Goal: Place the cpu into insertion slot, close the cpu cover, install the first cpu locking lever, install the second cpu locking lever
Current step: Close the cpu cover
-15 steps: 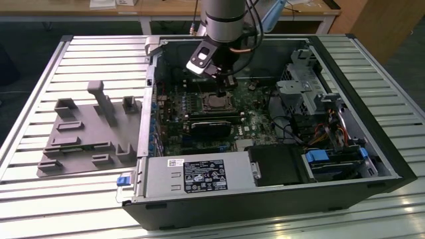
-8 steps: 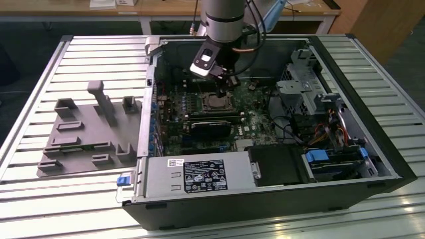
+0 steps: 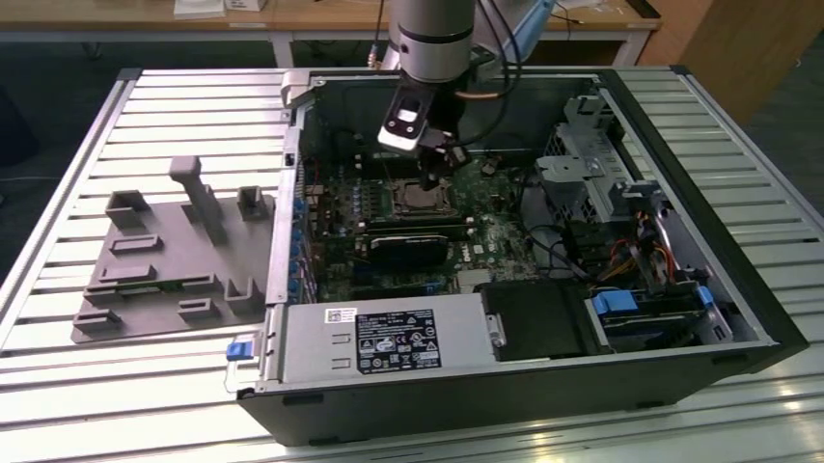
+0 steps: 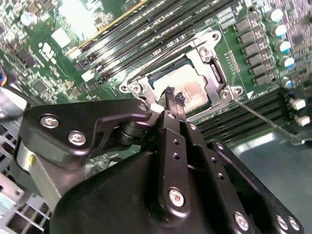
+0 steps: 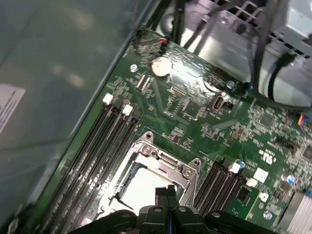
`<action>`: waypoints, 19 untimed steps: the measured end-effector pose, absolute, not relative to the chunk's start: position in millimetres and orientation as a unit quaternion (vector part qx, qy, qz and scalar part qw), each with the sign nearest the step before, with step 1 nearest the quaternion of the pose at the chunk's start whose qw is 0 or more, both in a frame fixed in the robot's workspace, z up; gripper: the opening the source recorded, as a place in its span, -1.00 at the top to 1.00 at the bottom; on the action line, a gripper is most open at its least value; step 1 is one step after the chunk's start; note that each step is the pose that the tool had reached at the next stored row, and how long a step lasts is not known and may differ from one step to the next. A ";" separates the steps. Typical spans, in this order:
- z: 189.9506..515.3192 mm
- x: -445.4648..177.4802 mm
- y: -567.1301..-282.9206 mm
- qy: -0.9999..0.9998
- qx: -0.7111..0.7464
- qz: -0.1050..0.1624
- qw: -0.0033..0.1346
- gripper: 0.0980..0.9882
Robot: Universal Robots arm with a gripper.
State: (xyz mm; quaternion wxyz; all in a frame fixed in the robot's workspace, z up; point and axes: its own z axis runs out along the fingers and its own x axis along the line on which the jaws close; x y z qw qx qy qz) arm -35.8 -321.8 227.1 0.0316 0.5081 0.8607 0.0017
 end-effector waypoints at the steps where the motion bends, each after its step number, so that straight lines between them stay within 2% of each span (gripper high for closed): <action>1: 227.1 -35.8 -321.8 0.865 0.500 0.001 0.032 0.99; 19: 225.6 -35.8 -321.8 0.935 0.353 -0.004 0.037 0.99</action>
